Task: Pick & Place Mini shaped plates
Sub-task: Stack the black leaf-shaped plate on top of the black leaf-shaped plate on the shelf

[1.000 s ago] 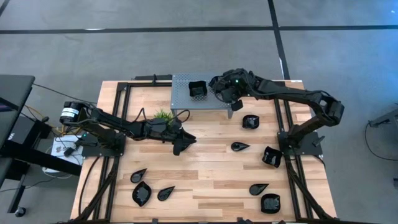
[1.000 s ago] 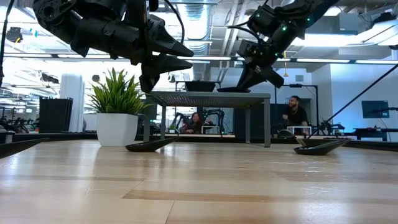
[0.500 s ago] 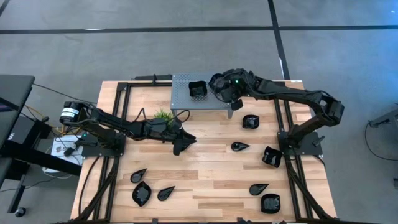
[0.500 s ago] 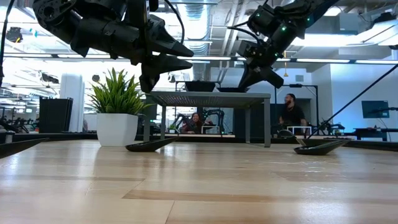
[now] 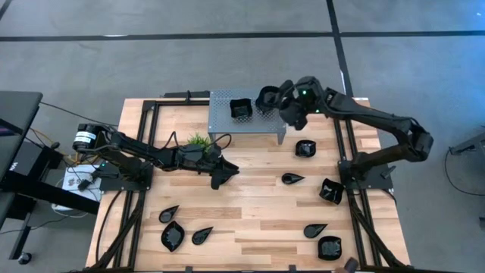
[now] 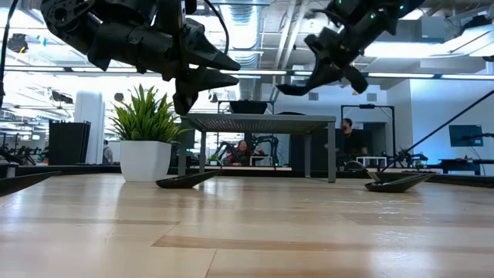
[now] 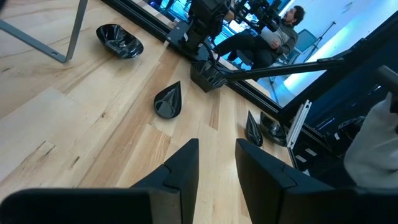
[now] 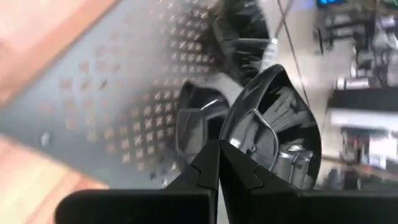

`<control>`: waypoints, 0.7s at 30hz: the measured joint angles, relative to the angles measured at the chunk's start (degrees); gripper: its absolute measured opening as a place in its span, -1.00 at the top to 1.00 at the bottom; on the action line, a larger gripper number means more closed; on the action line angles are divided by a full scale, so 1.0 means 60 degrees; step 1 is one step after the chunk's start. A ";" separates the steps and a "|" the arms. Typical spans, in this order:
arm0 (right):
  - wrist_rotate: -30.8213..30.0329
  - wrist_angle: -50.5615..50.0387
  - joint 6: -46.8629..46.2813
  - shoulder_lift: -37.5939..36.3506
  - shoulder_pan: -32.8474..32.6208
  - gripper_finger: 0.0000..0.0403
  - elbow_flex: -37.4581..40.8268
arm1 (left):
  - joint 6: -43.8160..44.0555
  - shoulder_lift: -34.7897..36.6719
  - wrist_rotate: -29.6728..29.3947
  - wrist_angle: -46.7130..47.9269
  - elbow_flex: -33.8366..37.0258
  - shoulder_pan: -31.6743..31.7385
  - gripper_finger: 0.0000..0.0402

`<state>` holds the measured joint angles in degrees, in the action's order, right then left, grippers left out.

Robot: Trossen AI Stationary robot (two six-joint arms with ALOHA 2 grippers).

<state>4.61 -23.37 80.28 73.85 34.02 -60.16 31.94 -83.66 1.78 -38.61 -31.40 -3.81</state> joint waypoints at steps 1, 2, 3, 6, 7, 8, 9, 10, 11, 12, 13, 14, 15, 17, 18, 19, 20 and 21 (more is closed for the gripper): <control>0.0317 -0.0140 0.0318 0.0022 0.0214 1.00 0.0002 | 0.0000 0.0000 0.0000 0.0000 0.0000 -0.0001 0.47; 0.0689 -0.0312 0.0563 0.0072 0.0451 1.00 0.0003 | 0.0000 0.0000 0.0000 -0.0004 0.0000 0.0000 0.47; 0.1090 -0.0465 0.0792 0.0147 0.0685 1.00 0.0003 | 0.0000 0.0000 0.0000 -0.0004 0.0000 0.0000 0.47; 0.1910 -0.0821 0.1727 0.0553 0.1240 1.00 0.0009 | 0.0000 0.0000 0.0000 -0.0004 0.0002 0.0000 0.47; 0.2107 -0.0840 0.2066 0.0650 0.1359 1.00 0.0032 | 0.0000 0.0000 0.0000 -0.0004 0.0000 0.0006 0.47; 0.2375 -0.0720 0.2325 0.0717 0.1453 1.00 0.0032 | 0.0000 0.0000 0.0000 -0.0006 0.0000 0.0015 0.47; 0.2661 -0.0471 0.2451 0.0754 0.1495 1.00 0.0020 | 0.0000 0.0000 0.0000 -0.0005 0.0002 0.0015 0.47; 0.2945 -0.0248 0.2474 0.0790 0.1511 1.00 0.0008 | 0.0000 0.0000 0.0000 -0.0004 0.0000 0.0015 0.47; 0.3089 -0.0078 0.2462 0.0820 0.1537 1.00 0.0007 | 0.0000 0.0000 0.0000 -0.0004 0.0004 0.0015 0.47; 0.3151 0.0066 0.2452 0.0850 0.1555 1.00 0.0007 | 0.0000 0.0000 0.0000 -0.0007 0.0004 0.0015 0.47; 0.3165 0.0196 0.2438 0.0862 0.1566 1.00 0.0007 | 0.0000 0.0000 0.0000 -0.0007 0.0004 0.0015 0.47; 0.3211 0.0280 0.2430 0.0862 0.1579 1.00 0.0007 | 0.0000 0.0000 0.0000 -0.0007 0.0004 0.0015 0.47; 0.3254 0.0320 0.2378 0.0858 0.1584 1.00 0.0007 | 0.0000 0.0000 0.0000 -0.0007 0.0004 0.0015 0.47; 0.3290 0.0259 0.2173 0.0862 0.1584 1.00 0.0007 | 0.0000 0.0000 0.0000 -0.0007 0.0004 0.0015 0.47; 0.3292 0.0217 0.2046 0.0862 0.1584 1.00 0.0007 | 0.0000 0.0000 0.0000 -0.0007 0.0004 0.0015 0.47; 0.3292 0.0217 0.1923 0.0862 0.1584 1.00 0.0007 | 0.0000 0.0000 -0.0003 -0.0007 0.0004 0.0015 0.47; 0.3296 0.0217 0.1833 0.0862 0.1598 1.00 0.0007 | 0.0000 0.0000 0.0000 -0.0007 0.0004 0.0015 0.47; 0.3301 0.0190 0.1783 0.0862 0.1595 1.00 0.0007 | 0.0000 0.0000 -0.0002 -0.0007 0.0004 0.0015 0.47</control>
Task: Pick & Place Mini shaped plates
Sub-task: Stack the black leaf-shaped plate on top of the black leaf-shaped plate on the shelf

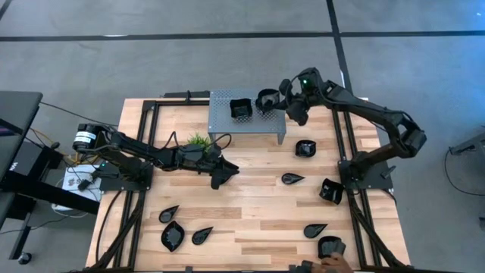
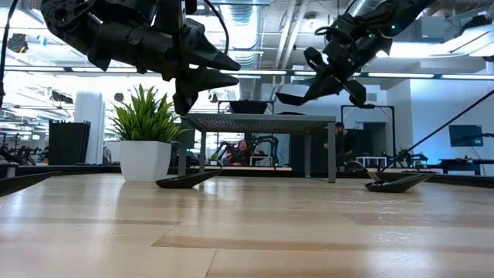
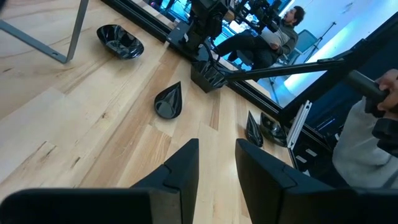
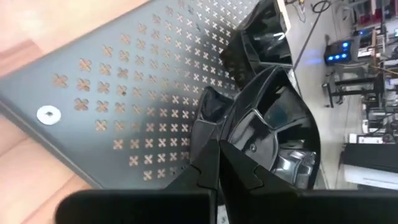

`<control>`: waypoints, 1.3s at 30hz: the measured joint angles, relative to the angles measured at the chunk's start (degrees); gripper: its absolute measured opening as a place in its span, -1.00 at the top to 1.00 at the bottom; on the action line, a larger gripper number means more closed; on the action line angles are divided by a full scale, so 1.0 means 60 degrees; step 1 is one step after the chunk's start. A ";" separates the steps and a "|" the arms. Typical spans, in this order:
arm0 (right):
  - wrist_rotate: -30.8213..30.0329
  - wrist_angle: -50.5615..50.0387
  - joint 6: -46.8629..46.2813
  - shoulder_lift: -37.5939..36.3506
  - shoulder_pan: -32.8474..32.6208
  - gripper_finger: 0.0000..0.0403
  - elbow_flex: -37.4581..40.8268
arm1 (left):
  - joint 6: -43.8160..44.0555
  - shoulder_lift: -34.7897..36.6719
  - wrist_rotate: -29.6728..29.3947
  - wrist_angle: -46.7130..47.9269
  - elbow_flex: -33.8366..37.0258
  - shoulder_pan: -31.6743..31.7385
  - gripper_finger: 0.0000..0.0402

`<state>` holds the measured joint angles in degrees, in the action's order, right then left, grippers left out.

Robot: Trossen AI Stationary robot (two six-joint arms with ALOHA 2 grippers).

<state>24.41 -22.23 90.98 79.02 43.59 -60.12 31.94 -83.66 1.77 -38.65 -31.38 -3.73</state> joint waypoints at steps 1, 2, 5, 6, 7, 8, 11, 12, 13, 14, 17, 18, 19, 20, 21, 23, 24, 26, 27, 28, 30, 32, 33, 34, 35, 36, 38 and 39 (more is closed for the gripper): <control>0.0004 -0.0017 -0.0089 0.0000 -0.0004 1.00 0.0000 | 0.0000 0.0000 0.0001 0.0000 0.0000 0.0000 0.47; 0.0015 -0.0005 -0.0262 0.0000 -0.0004 0.99 0.0000 | 0.0000 0.0000 -0.0001 0.0000 0.0000 0.0000 0.47; 0.0002 0.0035 -0.0832 0.0000 -0.0017 0.96 0.0000 | 0.0000 0.0000 -0.0002 -0.0004 0.0000 0.0000 0.47; -0.0013 0.0035 -0.0984 0.0000 -0.0015 0.94 0.0000 | 0.0000 0.0000 -0.0002 -0.0004 0.0000 0.0000 0.47; -0.0020 0.0036 -0.1077 0.0000 -0.0014 0.91 0.0000 | 0.0000 0.0000 -0.0003 -0.0008 0.0000 0.0000 0.47; -0.0023 0.0035 -0.1078 0.0000 -0.0011 0.89 0.0000 | 0.0000 0.0000 -0.0029 -0.0025 0.0000 0.0000 0.47; -0.0020 0.0072 -0.1078 0.0000 -0.0011 0.81 0.0000 | 0.0000 0.0000 -0.0100 -0.0058 0.0000 0.0000 0.47; -0.0022 0.0109 -0.1078 0.0000 -0.0011 0.78 0.0000 | 0.0000 0.0000 -0.0111 -0.0058 0.0000 0.0000 0.47; -0.0025 0.0110 -0.1078 0.0000 -0.0011 0.76 0.0000 | 0.0000 0.0000 -0.0114 -0.0065 0.0000 0.0000 0.47; -0.0024 0.0109 -0.1082 0.0000 -0.0010 0.74 0.0000 | 0.0000 0.0000 -0.0112 -0.0069 0.0000 0.0000 0.47; -0.0038 0.0115 -0.1082 0.0000 -0.0011 0.72 0.0000 | 0.0000 0.0000 -0.0111 -0.0069 0.0000 0.0000 0.47; -0.0038 0.0135 -0.1085 0.0000 -0.0044 0.72 0.0000 | 0.0000 0.0000 -0.0113 -0.0069 0.0000 0.0000 0.47; -0.0038 0.0167 -0.1088 0.0000 -0.0087 0.73 0.0000 | 0.0000 0.0000 -0.0115 -0.0066 0.0000 0.0000 0.47; -0.0034 0.0185 -0.1103 0.0000 -0.0119 0.73 0.0000 | 0.0000 0.0000 -0.0111 -0.0069 0.0000 0.0000 0.47; -0.0015 0.0202 -0.1116 0.0000 -0.0171 0.73 0.0000 | 0.0001 0.0000 -0.0111 -0.0069 0.0000 0.0000 0.47; 0.0289 0.0217 -0.1480 0.0005 -0.0306 0.73 0.0000 | 0.0002 0.0000 -0.0111 -0.0067 0.0000 0.0000 0.47; 0.0546 0.0234 -0.1850 0.0039 -0.0410 0.73 -0.0001 | 0.0000 0.0000 -0.0112 -0.0069 0.0000 0.0000 0.47; 0.0863 0.0241 -0.2792 0.0164 -0.0701 0.73 -0.0007 | 0.0000 0.0000 -0.0113 -0.0068 0.0000 0.0000 0.47; 0.0886 0.0178 -0.3387 0.0182 -0.0830 0.73 0.0007 | 0.0000 0.0000 -0.0111 -0.0069 0.0000 0.0000 0.47; 0.0890 0.0196 -0.4023 0.0176 -0.1017 0.73 0.0015 | 0.0000 0.0000 -0.0111 -0.0069 0.0000 0.0000 0.47; 0.0887 0.0337 -0.5220 0.0139 -0.1474 0.73 -0.0007 | 0.0000 0.0000 -0.0111 -0.0066 0.0000 0.0000 0.47; 0.0840 0.0280 -0.6174 0.0029 -0.1981 0.73 -0.0004 | 0.0000 0.0000 -0.0075 -0.0066 0.0000 -0.0004 0.47; 0.0785 0.0281 -0.6575 -0.0064 -0.2268 0.73 -0.0004 | -0.0004 0.0000 0.0029 -0.0066 0.0000 -0.0004 0.47; 0.0671 0.0318 -0.6893 -0.0156 -0.2592 0.73 -0.0005 | -0.0004 0.0000 0.0167 -0.0069 0.0000 -0.0004 0.47; 0.0451 0.0314 -0.7127 -0.0254 -0.2899 0.73 -0.0007 | -0.0007 0.0003 0.0337 -0.0069 0.0000 -0.0004 0.47; 0.0101 0.0253 -0.7324 -0.0344 -0.3218 0.73 -0.0007 | -0.0010 0.0030 0.0492 -0.0061 0.0000 -0.0007 0.47; -0.0859 0.0244 -0.7503 -0.0566 -0.3928 0.73 -0.0004 | -0.0017 0.0139 0.0748 -0.0092 0.0000 -0.0007 0.47; -0.1417 0.0244 -0.7502 -0.0730 -0.4297 0.73 -0.0004 | -0.0031 0.0227 0.0844 -0.0089 0.0000 -0.0009 0.47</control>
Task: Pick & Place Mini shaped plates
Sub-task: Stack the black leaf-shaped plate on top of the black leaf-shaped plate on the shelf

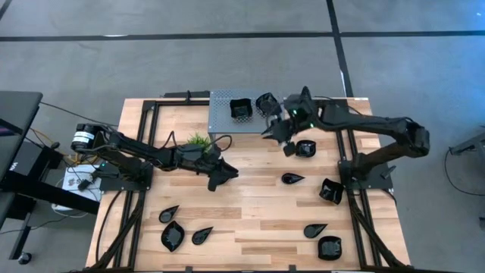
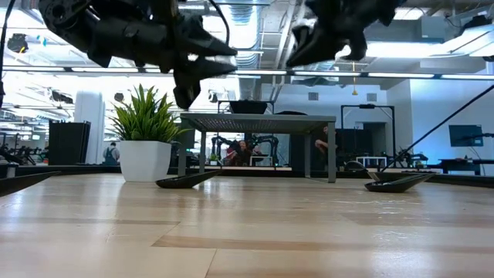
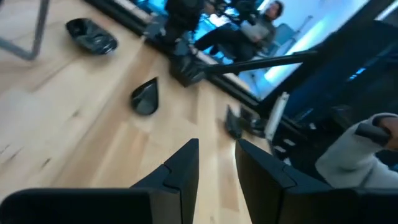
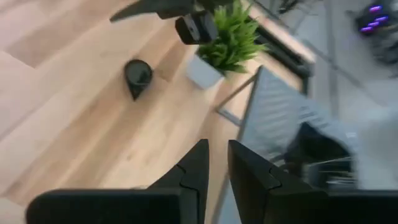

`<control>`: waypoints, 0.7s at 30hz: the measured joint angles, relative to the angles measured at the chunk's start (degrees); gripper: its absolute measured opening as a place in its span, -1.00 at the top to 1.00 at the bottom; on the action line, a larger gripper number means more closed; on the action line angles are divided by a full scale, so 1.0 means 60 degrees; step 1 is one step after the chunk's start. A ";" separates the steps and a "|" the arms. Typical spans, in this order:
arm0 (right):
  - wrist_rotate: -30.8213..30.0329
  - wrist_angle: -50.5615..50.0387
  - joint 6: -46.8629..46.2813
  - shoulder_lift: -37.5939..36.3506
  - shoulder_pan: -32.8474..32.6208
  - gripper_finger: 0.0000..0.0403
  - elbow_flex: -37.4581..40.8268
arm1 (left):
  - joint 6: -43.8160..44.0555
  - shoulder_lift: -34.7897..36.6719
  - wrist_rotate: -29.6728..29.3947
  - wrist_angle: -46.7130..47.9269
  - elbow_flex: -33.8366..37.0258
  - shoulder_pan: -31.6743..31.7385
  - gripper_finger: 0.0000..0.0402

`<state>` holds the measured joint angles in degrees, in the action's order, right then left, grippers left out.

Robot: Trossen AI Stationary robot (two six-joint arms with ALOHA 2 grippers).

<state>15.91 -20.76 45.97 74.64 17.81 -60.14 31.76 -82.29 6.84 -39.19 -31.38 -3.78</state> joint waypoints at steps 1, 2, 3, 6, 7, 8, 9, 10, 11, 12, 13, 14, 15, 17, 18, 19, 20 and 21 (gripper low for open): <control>-0.0555 -0.0004 0.0001 -0.0178 -0.0387 0.73 0.0000 | -0.0048 0.0092 0.0108 -0.0039 0.0000 -0.0009 0.47; -0.1062 0.0019 0.0001 -0.0355 -0.0777 0.73 0.0000 | -0.0198 0.0203 0.0130 -0.0032 0.0001 -0.0038 0.47; -0.1520 -0.0009 0.0003 -0.0528 -0.1139 0.73 0.0000 | -0.0402 0.0319 0.0130 -0.0024 0.0004 -0.0077 0.47; -0.2762 -0.0374 -0.0204 -0.1123 -0.2080 0.73 0.0000 | -0.1011 0.0724 0.0159 -0.0005 0.0004 -0.0274 0.47; -0.3157 -0.0542 -0.0582 -0.1332 -0.2353 0.73 0.0000 | -0.1190 0.0865 0.0163 0.0023 0.0004 -0.0351 0.47; -0.3544 -0.0761 -0.1179 -0.1572 -0.2589 0.73 0.0000 | -0.1344 0.0985 0.0163 0.0018 0.0004 -0.0422 0.47; -0.3841 -0.1015 -0.1822 -0.1776 -0.2774 0.73 0.0000 | -0.1512 0.1092 0.0163 0.0022 0.0004 -0.0482 0.47; -0.3944 -0.1373 -0.2453 -0.1966 -0.2900 0.73 0.0000 | -0.1659 0.1197 0.0163 0.0031 0.0004 -0.0539 0.47; -0.3941 -0.1812 -0.2989 -0.2140 -0.2975 0.73 0.0000 | -0.1773 0.1280 0.0162 0.0027 0.0004 -0.0583 0.47; -0.3926 -0.2123 -0.3487 -0.2298 -0.2989 0.73 0.0072 | -0.1861 0.1352 0.0160 0.0027 0.0004 -0.0624 0.47; -0.3923 -0.2231 -0.3953 -0.2437 -0.3003 0.73 0.0242 | -0.1976 0.1401 0.0163 0.0014 0.0004 -0.0631 0.47; -0.3921 -0.2229 -0.4322 -0.2564 -0.2993 0.73 0.0502 | -0.2057 0.1450 0.0167 0.0055 0.0004 -0.0632 0.47; -0.3919 -0.2245 -0.4670 -0.2669 -0.2956 0.73 0.0837 | -0.2129 0.1469 0.0167 0.0064 0.0004 -0.0629 0.47; -0.3921 -0.2301 -0.5484 -0.2792 -0.2846 0.73 0.1544 | -0.2242 0.1469 0.0158 0.0076 0.0004 -0.0621 0.47; -0.3923 -0.2338 -0.5936 -0.2812 -0.2807 0.73 0.1900 | -0.2260 0.1467 0.0156 0.0099 0.0004 -0.0621 0.47; -0.3925 -0.2378 -0.6393 -0.2822 -0.2774 0.73 0.2232 | -0.2257 0.1467 0.0157 0.0100 0.0004 -0.0625 0.47; -0.3925 -0.2536 -0.6803 -0.2818 -0.2755 0.73 0.2507 | -0.2260 0.1467 0.0158 0.0100 0.0004 -0.0625 0.47; -0.3921 -0.2673 -0.7164 -0.2815 -0.2755 0.73 0.2765 | -0.2257 0.1467 0.0159 0.0100 0.0004 -0.0625 0.47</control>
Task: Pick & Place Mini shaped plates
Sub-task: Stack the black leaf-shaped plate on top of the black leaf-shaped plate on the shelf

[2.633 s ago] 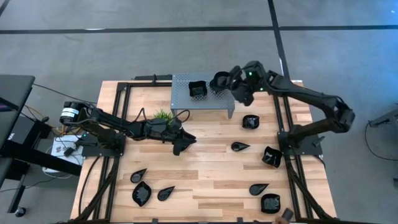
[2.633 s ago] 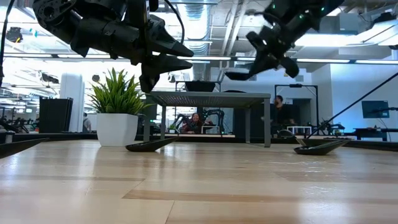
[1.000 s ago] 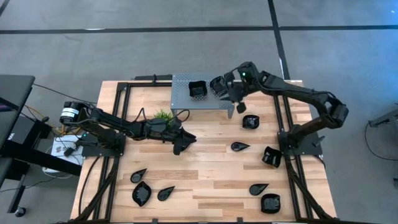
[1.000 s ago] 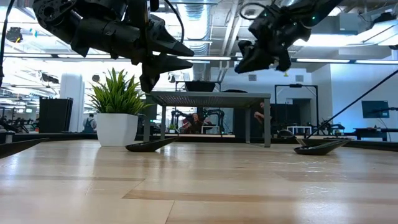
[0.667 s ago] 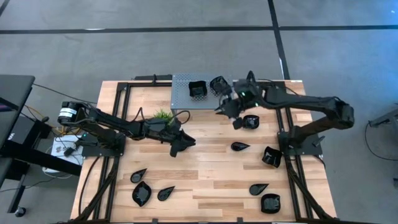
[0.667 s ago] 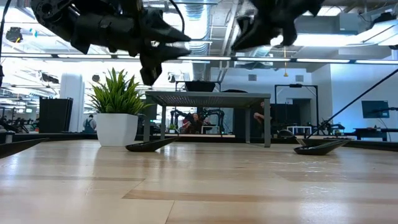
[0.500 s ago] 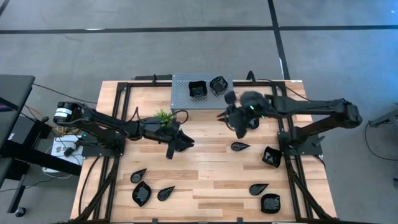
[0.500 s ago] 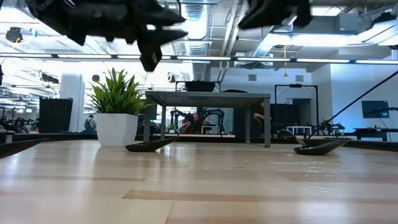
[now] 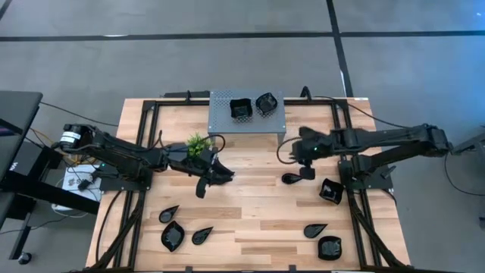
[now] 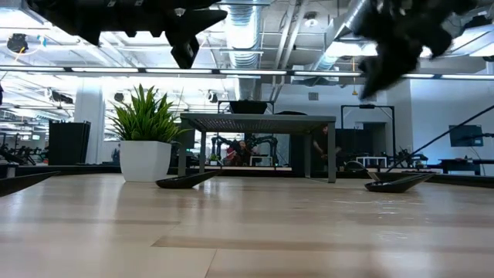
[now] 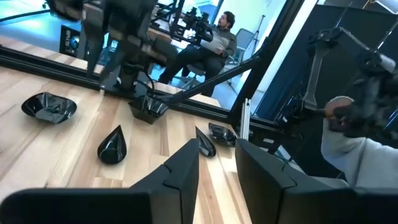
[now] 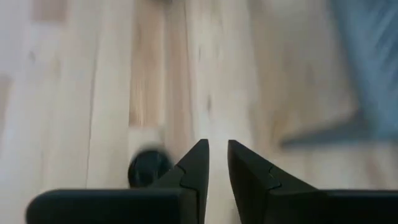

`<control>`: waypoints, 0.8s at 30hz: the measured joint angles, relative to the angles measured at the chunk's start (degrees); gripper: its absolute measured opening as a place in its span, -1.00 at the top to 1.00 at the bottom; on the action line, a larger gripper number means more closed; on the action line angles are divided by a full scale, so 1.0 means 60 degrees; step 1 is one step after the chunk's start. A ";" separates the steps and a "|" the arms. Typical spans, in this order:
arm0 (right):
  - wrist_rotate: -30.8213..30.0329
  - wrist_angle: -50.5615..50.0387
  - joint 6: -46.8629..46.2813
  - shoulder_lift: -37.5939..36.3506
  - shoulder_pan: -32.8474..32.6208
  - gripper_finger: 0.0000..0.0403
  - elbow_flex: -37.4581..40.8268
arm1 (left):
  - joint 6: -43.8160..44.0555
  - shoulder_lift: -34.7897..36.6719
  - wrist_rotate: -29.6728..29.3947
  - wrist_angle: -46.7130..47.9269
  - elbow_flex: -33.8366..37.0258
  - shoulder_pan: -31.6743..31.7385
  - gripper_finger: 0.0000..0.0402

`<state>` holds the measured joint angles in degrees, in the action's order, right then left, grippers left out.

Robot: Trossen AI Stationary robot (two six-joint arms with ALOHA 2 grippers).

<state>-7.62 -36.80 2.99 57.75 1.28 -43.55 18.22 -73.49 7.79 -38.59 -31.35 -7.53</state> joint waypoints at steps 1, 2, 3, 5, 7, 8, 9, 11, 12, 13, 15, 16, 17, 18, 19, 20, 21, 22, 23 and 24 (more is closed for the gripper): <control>0.0001 -0.0172 -0.0311 0.0057 -0.0003 0.73 0.0177 | -0.0002 0.0000 0.0000 0.0003 0.0000 0.0000 0.47; 0.0000 -0.0315 -0.0548 0.0144 -0.0004 0.73 0.0280 | 0.0000 0.0000 0.0000 0.0002 0.0000 0.0000 0.47; 0.0003 -0.0582 -0.0739 0.0231 -0.0004 0.73 0.0328 | -0.0002 0.0000 0.0000 0.0000 0.0000 0.0000 0.47; 0.0002 -0.1240 -0.1054 0.0406 -0.0004 0.73 0.0335 | 0.0000 -0.0001 -0.0003 0.0000 0.0000 0.0010 0.47; -0.0030 -0.1499 -0.1232 0.0680 0.0007 0.73 0.0342 | 0.0000 -0.0004 0.0000 0.0000 0.0000 0.0040 0.47; -0.0033 -0.1416 -0.1236 0.0781 0.0014 0.73 0.0342 | 0.0000 -0.0004 -0.0003 0.0000 0.0000 0.0040 0.47; -0.0007 -0.1398 -0.1236 0.0877 0.0044 0.73 0.0338 | -0.0001 -0.0004 -0.0004 0.0000 0.0000 0.0040 0.47; 0.0021 -0.1417 -0.1277 0.1187 0.0102 0.73 0.0324 | 0.0000 -0.0004 -0.0041 0.0000 0.0000 0.0040 0.47; 0.0027 -0.1415 -0.1303 0.1399 0.0146 0.72 0.0325 | 0.0000 -0.0004 -0.0044 -0.0002 0.0000 0.0040 0.47; 0.0030 -0.1431 -0.1305 0.1602 0.0191 0.71 0.0331 | 0.0000 -0.0004 -0.0044 -0.0001 0.0000 0.0040 0.47; 0.0029 -0.1431 -0.1305 0.2023 0.0332 0.68 0.0331 | 0.0000 -0.0004 -0.0048 0.0000 0.0000 0.0040 0.47; 0.0025 -0.1431 -0.1305 0.2277 0.0426 0.65 0.0331 | 0.0000 -0.0004 -0.0051 0.0000 0.0000 0.0040 0.47; 0.0028 -0.1435 -0.1302 0.2520 0.0523 0.62 0.0331 | 0.0000 -0.0004 -0.0053 -0.0002 0.0000 0.0040 0.47; 0.0026 -0.1438 -0.1301 0.2743 0.0615 0.59 0.0331 | 0.0000 -0.0004 -0.0058 0.0000 0.0000 0.0040 0.47; 0.0018 -0.1433 -0.1299 0.2950 0.0721 0.55 0.0331 | 0.0000 -0.0004 -0.0058 0.0000 0.0000 0.0040 0.47; 0.0016 -0.1429 -0.1291 0.3158 0.0816 0.52 0.0331 | 0.0000 -0.0004 -0.0058 0.0000 0.0000 0.0040 0.47; -0.0002 -0.1439 -0.1251 0.3345 0.0901 0.48 0.0331 | 0.0000 -0.0004 -0.0058 0.0000 0.0000 0.0040 0.47; -0.0074 -0.1438 -0.1255 0.3507 0.0984 0.45 0.0331 | 0.0000 -0.0004 -0.0062 0.0000 0.0000 0.0040 0.47; -0.0235 -0.1435 -0.1258 0.3656 0.1049 0.42 0.0331 | 0.0000 -0.0004 -0.0067 0.0000 0.0000 0.0040 0.47; -0.0440 -0.1453 -0.1258 0.3776 0.1095 0.39 0.0331 | 0.0000 -0.0004 -0.0069 0.0000 0.0000 0.0040 0.47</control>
<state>-10.26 -45.51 -4.56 80.41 7.85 -41.56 18.22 -73.52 7.38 -38.59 -31.35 -7.29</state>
